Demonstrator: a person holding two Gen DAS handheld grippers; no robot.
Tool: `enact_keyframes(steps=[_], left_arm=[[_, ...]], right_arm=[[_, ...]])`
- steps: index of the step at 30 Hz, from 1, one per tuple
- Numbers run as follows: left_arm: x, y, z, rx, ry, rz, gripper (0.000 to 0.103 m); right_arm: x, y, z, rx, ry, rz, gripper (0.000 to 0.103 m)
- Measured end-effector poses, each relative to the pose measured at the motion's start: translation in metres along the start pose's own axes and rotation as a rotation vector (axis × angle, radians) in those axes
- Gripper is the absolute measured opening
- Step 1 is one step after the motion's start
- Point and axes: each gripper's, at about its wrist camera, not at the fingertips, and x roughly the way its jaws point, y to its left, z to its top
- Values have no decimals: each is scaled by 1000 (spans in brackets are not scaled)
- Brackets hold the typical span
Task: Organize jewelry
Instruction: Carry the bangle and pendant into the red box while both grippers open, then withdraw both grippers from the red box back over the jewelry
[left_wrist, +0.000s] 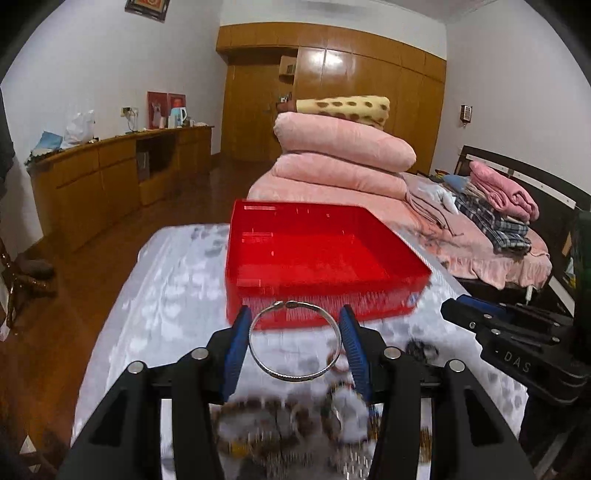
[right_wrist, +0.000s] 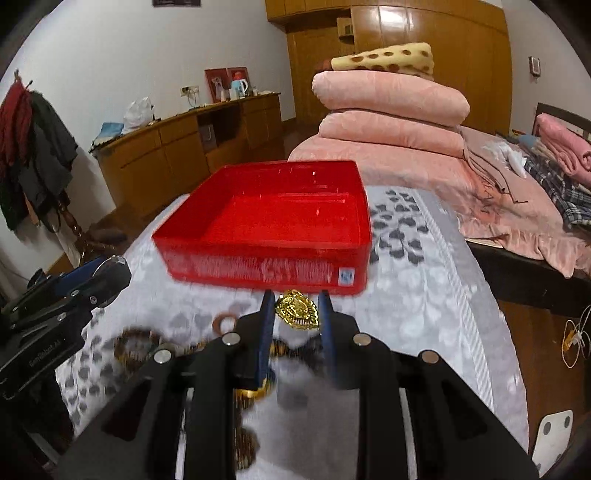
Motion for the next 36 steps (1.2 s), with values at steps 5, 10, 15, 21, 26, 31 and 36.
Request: enact_keyframes(steps=[5,10,15,21,26,31,36], left_arm=[[24,0,25,-11,2,9,48],[47,-2,43,-12,10,18,48],[75,-1,57,-25,29,15,49],[105,-2,67,-31,67,7,48],[121,0,66,-26,98,5,49],[129,4,65,-37,120,-5,59],[117,5,70,-41,91,-12,64]], right_arm=[[16,-3,27,31,-18,12,22],[33,-5,44,51,-13,18,22],[52,-7,59,65,3,17,22],[78,-9,71,77,36,23,22],[90,-9,74,73,50,22,24],[94,-10,73,68,43,7,39],[85,-16,73,93,16,25,39]])
